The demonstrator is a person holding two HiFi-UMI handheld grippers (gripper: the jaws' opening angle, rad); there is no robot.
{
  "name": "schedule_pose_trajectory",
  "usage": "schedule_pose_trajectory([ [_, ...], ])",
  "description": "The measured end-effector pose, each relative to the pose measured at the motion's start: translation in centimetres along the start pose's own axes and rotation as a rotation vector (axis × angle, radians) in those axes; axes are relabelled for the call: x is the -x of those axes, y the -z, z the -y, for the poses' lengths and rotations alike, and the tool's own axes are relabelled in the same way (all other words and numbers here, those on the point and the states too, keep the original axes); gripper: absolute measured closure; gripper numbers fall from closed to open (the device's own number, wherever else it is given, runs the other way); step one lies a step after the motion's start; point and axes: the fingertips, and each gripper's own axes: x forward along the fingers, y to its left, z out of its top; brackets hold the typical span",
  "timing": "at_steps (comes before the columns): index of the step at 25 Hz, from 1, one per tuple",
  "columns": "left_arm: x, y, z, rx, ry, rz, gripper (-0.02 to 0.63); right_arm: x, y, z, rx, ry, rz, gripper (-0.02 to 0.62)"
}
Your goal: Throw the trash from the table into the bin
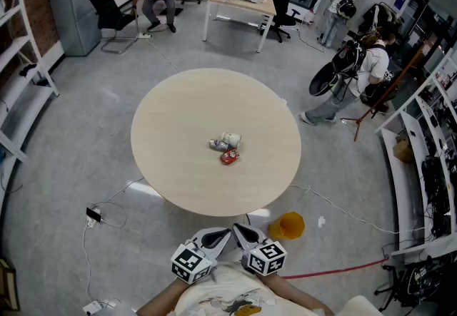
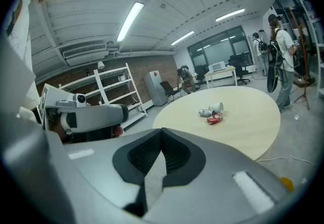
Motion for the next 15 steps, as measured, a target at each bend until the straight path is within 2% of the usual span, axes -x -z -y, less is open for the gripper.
schedule_pose_trajectory([
  [3, -0.3, 0.3, 0.7, -0.020, 0.042, -0.028, 0.609, 0.0, 0.0, -0.1, -0.005, -0.001, 0.009, 0.592],
  [7, -0.5, 0.7, 1.3, -0.043, 0.048, -0.059, 0.604, 0.3, -0.2, -0.5, 0.002, 0.000, 0.018, 0.592],
  [11, -0.5, 0.9, 0.6, -0.044, -0.006, -0.084, 0.604, 0.9, -0.2, -0.3, 0.010, 0.009, 0.025, 0.592],
  [15, 0.0, 0.8, -0.4, -0.031, -0.060, -0.076, 0.604, 1.0, -0.2, 0.0, -0.003, 0.013, 0.028, 0.592],
])
